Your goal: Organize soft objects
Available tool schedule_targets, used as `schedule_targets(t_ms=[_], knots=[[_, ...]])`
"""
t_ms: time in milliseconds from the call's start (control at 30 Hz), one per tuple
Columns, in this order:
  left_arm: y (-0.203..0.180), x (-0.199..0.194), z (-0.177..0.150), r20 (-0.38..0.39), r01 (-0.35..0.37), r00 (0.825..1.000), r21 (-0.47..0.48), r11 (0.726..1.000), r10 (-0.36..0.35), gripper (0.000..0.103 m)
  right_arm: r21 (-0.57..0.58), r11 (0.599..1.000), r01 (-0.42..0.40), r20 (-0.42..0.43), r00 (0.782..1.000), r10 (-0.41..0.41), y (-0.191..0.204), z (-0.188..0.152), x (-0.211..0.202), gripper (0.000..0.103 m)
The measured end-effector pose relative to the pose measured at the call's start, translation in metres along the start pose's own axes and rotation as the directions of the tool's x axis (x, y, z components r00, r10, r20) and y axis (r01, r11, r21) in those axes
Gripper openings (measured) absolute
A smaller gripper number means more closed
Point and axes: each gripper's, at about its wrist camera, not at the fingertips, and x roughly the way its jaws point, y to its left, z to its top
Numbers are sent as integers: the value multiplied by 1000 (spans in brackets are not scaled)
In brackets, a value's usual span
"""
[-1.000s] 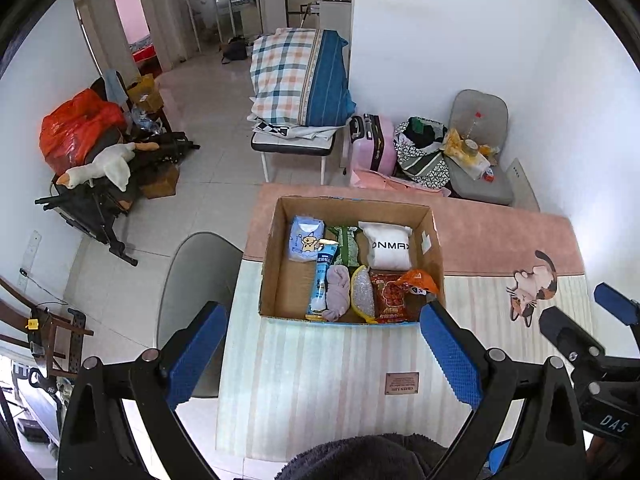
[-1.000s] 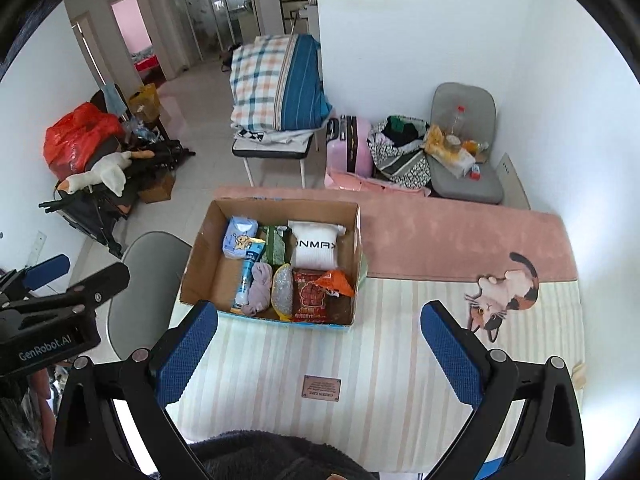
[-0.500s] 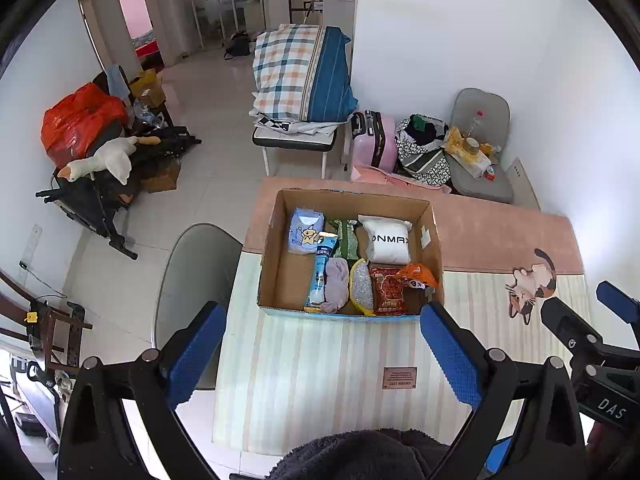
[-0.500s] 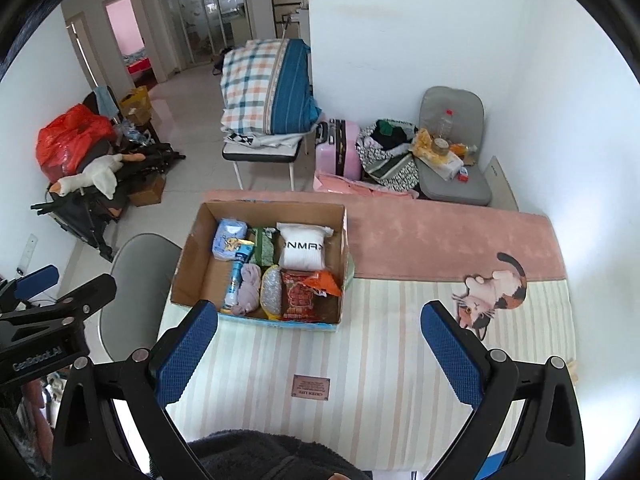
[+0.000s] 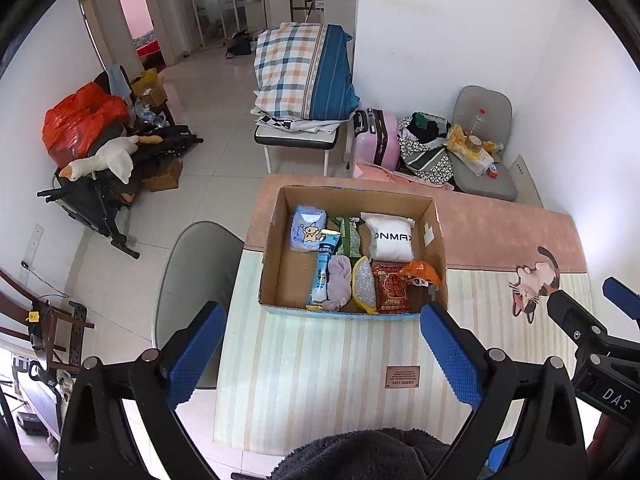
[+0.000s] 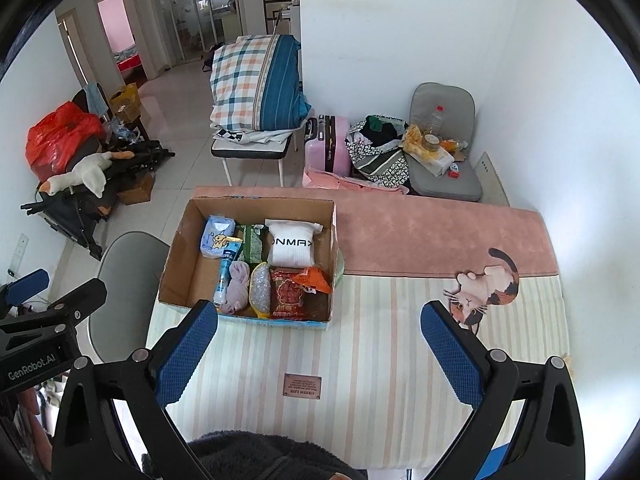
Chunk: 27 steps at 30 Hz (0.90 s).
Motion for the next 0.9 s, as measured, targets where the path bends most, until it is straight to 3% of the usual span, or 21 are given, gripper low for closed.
schedule_targets(t_ms=[900], knots=[[-11, -1, -2, 4, 7, 1000, -5, 1000, -7, 100, -1, 1000, 5, 3, 1000, -5, -4, -1, -1, 103]])
